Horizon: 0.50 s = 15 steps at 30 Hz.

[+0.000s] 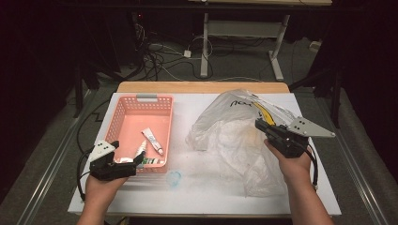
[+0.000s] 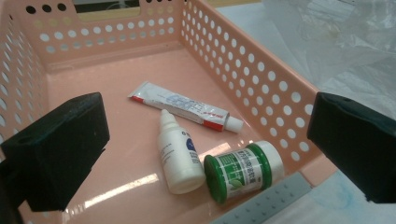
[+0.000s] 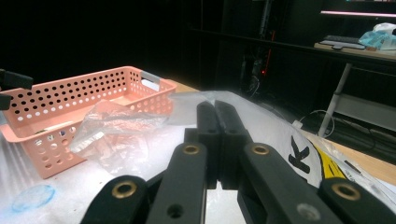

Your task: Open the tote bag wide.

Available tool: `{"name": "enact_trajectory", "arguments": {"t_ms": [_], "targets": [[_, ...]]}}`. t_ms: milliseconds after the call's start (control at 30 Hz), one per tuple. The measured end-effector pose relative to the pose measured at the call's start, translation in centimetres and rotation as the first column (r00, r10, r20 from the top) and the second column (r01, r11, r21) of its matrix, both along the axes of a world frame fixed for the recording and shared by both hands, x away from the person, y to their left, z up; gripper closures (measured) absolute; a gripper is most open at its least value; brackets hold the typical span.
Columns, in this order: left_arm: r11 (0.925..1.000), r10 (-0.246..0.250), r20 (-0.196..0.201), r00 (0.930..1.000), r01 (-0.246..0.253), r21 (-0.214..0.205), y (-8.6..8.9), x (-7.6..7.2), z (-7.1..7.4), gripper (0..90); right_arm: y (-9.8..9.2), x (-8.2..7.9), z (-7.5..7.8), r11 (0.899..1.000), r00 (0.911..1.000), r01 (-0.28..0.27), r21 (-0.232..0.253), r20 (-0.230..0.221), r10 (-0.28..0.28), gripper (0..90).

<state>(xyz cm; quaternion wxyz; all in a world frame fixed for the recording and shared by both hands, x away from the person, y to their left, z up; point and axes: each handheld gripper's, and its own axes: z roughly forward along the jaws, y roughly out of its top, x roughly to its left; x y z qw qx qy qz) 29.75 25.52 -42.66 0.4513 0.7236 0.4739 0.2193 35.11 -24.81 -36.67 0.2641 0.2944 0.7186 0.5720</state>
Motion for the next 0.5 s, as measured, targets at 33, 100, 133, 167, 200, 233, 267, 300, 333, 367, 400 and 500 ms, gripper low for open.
{"name": "enact_trajectory", "arguments": {"t_ms": [33,100,133,167,200,233,267,300,333,367,400,500], "targets": [[1.0000,0.004,0.000,1.0000,-0.004,-0.004,0.0,0.1,0.1,0.0,0.0,0.1,-0.1,1.000,0.9999,0.004,-0.001,-0.010,-0.004,90.0],[1.0000,0.006,-0.007,1.0000,-0.006,0.007,0.0,0.5,0.6,0.0,0.0,0.3,-0.3,1.000,0.9999,0.004,0.006,-0.016,-0.003,90.0],[1.0000,0.004,-0.011,0.9999,-0.004,0.009,0.0,0.7,0.8,0.0,0.0,0.3,-0.4,1.000,0.9998,0.004,0.004,-0.021,-0.004,90.0],[0.9999,0.003,-0.012,0.9999,-0.003,0.010,0.0,0.9,1.2,0.0,0.1,0.3,-0.4,1.000,0.9998,0.001,-0.001,-0.019,-0.001,90.0],[0.9999,0.004,-0.011,0.9999,-0.004,0.010,-0.1,1.1,1.5,0.0,0.2,0.3,-0.4,1.000,0.9999,-0.001,-0.004,-0.015,0.001,90.0],[1.0000,0.006,-0.011,0.9999,-0.006,0.008,-0.2,1.3,1.7,0.0,0.2,0.3,-0.4,1.000,0.9999,-0.003,-0.003,-0.012,0.003,90.0],[0.9999,0.003,-0.012,0.9999,-0.003,0.012,-0.3,1.5,2.0,0.0,0.3,0.2,-0.3,1.000,0.9999,-0.003,-0.001,-0.012,0.003,90.0],[0.9998,0.001,-0.013,0.9999,-0.001,0.018,-0.4,1.8,2.2,0.0,0.4,0.2,-0.4,1.000,0.9999,-0.006,-0.001,-0.015,0.006,90.0],[0.9999,-0.003,-0.020,0.9998,0.004,0.015,-0.5,2.1,2.3,0.0,0.4,0.2,-0.4,1.000,0.9999,-0.006,-0.001,-0.015,0.006,90.0],[0.9999,-0.006,-0.028,0.9996,0.007,0.010,-0.6,2.4,2.5,0.0,0.4,0.2,-0.4,1.000,0.9999,-0.007,0.000,-0.014,0.007,90.0],[0.9999,-0.008,-0.027,0.9996,0.008,0.007,-0.7,2.6,2.6,0.0,0.4,0.2,-0.4,1.000,0.9999,-0.007,0.002,-0.013,0.007,90.0],[0.9999,-0.014,-0.035,0.9993,0.014,0.002,-1.0,3.4,3.0,0.0,0.4,0.2,-0.4,1.000,0.9998,-0.014,0.006,-0.011,0.014,90.0]]}}
